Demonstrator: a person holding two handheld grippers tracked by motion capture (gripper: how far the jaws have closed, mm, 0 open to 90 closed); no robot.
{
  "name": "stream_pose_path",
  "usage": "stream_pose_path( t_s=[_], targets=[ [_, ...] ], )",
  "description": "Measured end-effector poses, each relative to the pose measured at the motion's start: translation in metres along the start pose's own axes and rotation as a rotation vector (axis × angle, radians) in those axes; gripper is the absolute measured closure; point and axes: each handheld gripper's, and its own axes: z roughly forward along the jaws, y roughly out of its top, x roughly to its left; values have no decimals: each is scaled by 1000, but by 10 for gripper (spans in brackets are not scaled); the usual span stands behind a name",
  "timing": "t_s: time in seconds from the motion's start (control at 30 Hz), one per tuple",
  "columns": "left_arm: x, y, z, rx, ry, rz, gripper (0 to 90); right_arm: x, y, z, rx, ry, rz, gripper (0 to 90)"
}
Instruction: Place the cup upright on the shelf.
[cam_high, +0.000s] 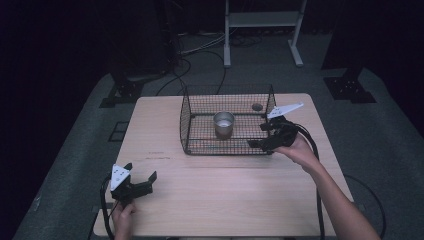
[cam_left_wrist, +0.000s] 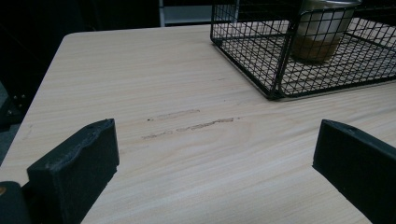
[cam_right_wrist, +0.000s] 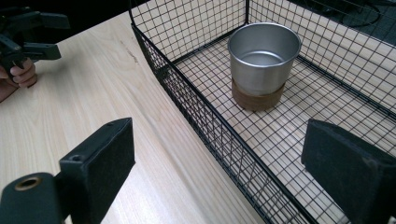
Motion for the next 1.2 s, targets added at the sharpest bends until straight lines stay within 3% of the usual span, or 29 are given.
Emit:
stream_pose_path(
  t_s=[1.2],
  targets=[
    [-2, 0, 1, 11, 12, 10, 0, 0, -64, -43, -74, 17, 78, 89]
  ],
)
